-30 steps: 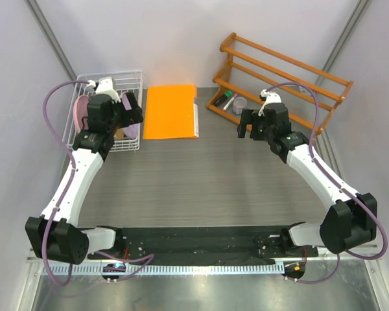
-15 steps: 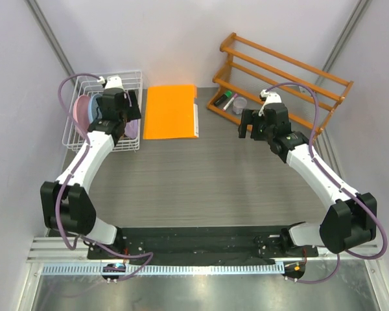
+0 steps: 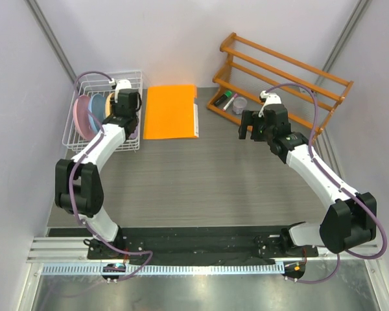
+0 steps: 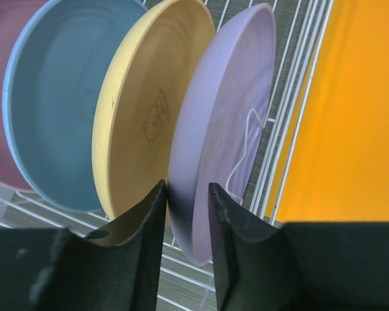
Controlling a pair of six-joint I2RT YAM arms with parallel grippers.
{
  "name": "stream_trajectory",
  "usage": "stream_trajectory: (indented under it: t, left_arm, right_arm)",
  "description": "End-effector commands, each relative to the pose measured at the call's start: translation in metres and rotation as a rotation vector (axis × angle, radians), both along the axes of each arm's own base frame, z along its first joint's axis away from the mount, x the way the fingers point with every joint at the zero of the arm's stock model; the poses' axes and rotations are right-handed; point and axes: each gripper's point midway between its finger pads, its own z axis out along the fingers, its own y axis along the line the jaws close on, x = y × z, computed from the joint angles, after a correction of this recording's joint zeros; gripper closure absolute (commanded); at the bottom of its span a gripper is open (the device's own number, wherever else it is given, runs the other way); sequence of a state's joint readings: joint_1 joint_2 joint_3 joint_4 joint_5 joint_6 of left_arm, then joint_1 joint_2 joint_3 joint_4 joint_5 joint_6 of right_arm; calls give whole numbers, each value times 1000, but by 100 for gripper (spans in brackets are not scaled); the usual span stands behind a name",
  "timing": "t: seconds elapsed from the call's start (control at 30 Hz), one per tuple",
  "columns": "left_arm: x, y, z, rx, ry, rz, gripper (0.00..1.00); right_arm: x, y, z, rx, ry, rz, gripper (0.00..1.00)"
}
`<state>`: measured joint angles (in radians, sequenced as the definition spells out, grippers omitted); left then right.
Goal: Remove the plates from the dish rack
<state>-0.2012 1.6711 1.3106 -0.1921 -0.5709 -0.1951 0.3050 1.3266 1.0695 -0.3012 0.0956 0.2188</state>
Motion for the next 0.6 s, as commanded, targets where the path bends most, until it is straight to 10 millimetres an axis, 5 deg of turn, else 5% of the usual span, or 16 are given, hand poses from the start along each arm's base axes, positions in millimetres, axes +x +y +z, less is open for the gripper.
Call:
stream_trajectory:
  t: [0.0,0.07,0.27,0.57]
  left_arm:
    - [9,8,23,68,-75,87,71]
    - [8,10,19,89,-65,106,73]
    - [9,7,20,103,-64,108,99]
    - [-3,-7,59,223,-108,129,100]
  right_arm:
    - [3,-1,10,-6,-41,-3,0]
    - [3,-1,10,-7,-39,-3,0]
    - [3,-2,5,-12,-30,-9,1]
    - [2,-1,2,-9,-23,-3,0]
